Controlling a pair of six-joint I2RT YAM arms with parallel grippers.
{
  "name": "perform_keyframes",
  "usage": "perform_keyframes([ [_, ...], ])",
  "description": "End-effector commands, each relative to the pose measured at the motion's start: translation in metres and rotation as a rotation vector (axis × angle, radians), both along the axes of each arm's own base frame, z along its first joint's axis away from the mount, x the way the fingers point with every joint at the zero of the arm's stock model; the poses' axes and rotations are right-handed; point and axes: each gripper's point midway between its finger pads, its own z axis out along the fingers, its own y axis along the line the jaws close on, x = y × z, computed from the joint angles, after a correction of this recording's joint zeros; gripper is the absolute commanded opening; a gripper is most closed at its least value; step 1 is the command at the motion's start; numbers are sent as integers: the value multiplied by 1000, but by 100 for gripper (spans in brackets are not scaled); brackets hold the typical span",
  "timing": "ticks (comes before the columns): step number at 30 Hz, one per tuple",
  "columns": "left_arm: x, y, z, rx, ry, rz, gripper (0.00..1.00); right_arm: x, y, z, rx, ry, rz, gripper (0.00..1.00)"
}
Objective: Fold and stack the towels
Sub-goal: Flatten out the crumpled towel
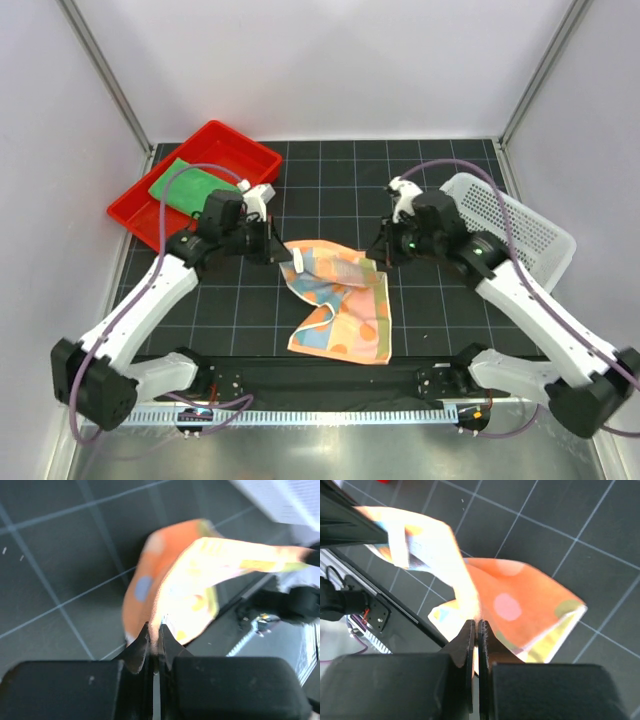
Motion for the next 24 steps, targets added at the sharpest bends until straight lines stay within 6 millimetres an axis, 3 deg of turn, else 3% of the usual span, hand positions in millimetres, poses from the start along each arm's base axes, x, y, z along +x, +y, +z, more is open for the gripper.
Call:
perform_keyframes([
  [1,-18,-9,59,-116,-147,-102,0,-16,-31,18,-35,-41,-112,1],
  [3,-20,-9,100,-168,-270,-119,0,-11,-36,42,-13,-118,-145,1],
  [4,-22,-10,114,-190,-307,-135,0,-9,-35,67,26,-166,-145,1],
  [6,-33,-16,152,-258,-388,-203,0,-13,-27,88,74,-189,-102,1],
  [7,-37,-17,162,-278,-405,-224,0,-16,-23,110,118,-220,-80,1],
  [9,-56,-19,186,-341,-429,-290,0,-25,-16,132,185,-247,-30,1],
  [12,-77,-16,207,-390,-482,-341,0,-48,-12,167,295,-356,67,1],
  [16,-74,-12,230,-384,-569,-321,0,-50,-28,213,373,-476,-18,1],
  [18,-67,-16,242,-391,-572,-320,0,-41,-42,236,364,-560,-100,1],
  [19,-60,-18,236,-379,-556,-309,0,-41,-43,242,368,-566,-100,1],
  [20,-55,-18,244,-372,-578,-299,0,-32,-50,246,331,-597,-144,1],
  [22,-42,-20,243,-339,-585,-283,0,-18,-51,251,275,-617,-171,1],
  [23,-25,-20,236,-294,-589,-250,0,-7,-55,249,238,-625,-205,1],
  [24,-18,-20,240,-274,-601,-240,0,14,-58,239,155,-625,-257,1],
])
